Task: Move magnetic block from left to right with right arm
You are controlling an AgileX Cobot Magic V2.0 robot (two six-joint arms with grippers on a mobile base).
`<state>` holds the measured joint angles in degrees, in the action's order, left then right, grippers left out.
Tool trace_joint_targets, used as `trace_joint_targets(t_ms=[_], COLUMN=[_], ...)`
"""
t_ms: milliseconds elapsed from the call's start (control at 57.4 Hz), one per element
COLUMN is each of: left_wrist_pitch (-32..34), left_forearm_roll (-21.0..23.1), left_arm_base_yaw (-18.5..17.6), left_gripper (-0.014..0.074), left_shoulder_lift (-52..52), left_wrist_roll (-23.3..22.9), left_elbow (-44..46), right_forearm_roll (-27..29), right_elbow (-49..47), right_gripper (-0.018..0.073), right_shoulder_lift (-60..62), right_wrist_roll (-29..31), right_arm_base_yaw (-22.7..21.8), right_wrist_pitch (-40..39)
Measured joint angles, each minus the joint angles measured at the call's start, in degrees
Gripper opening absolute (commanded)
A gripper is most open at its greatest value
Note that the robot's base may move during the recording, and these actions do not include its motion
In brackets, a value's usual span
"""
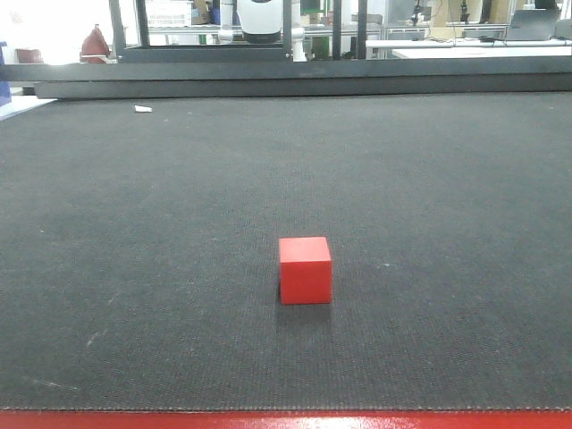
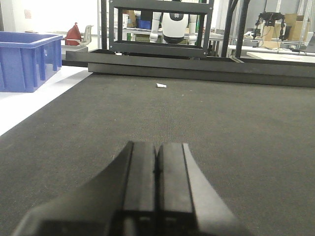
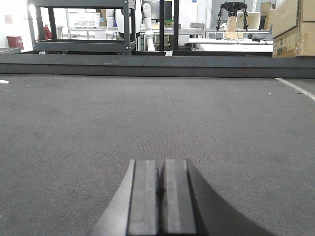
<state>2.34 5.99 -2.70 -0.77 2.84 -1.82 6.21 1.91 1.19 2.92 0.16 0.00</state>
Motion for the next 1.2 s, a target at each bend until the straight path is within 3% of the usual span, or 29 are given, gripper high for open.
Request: trace_joint_targets(t_ms=[139,331,540,732,923,976,1028,1150,1202], left_wrist_pitch=[0.0,0.0,0.0,0.0,0.0,0.0,0.0,0.0,0.0], left_forearm_roll=[0.0,0.0,0.0,0.0,0.0,0.0,0.0,0.0,0.0], left_arm_base_yaw=[0.0,0.0,0.0,0.0,0.0,0.0,0.0,0.0,0.0], left_gripper=[-0.0126,-0.0126,-0.0126,-0.0126,-0.0126,-0.0126,-0.0126,-0.0126,-0.0126], left_shoulder_lift=[0.0,0.0,0.0,0.0,0.0,0.0,0.0,0.0,0.0], left_wrist_roll=[0.0,0.0,0.0,0.0,0.0,0.0,0.0,0.0,0.0], left_elbow=[0.0,0.0,0.0,0.0,0.0,0.0,0.0,0.0,0.0], right_forearm_roll=[0.0,0.0,0.0,0.0,-1.15,-2.4,-3.41,-4.81,-5.05], right_elbow=[-0.41,-8.67,-16.97,-21.76,-26.53,-27.99,-29.54,-33.24,-34.91], right_gripper=[0.0056,0.0056,0.0056,0.0056,0.0071,0.0132,0.0248,0.0651,0.063], right_shoulder_lift=[0.0,-3.49,-15.35,-28.83,-42.64,-45.66,-48.54,-54.89,-57.62], right_wrist_roll=[0.0,0.0,0.0,-1.29,-5.55,-7.36,-9.55,-15.66,-17.85], right_arm_base_yaw=[0.0,0.0,0.0,0.36,5.02,6.95,8.67,13.68,15.83], right_wrist_pitch=[0.0,8.87,21.1,23.56,27.99,28.83,29.48,30.94,31.58])
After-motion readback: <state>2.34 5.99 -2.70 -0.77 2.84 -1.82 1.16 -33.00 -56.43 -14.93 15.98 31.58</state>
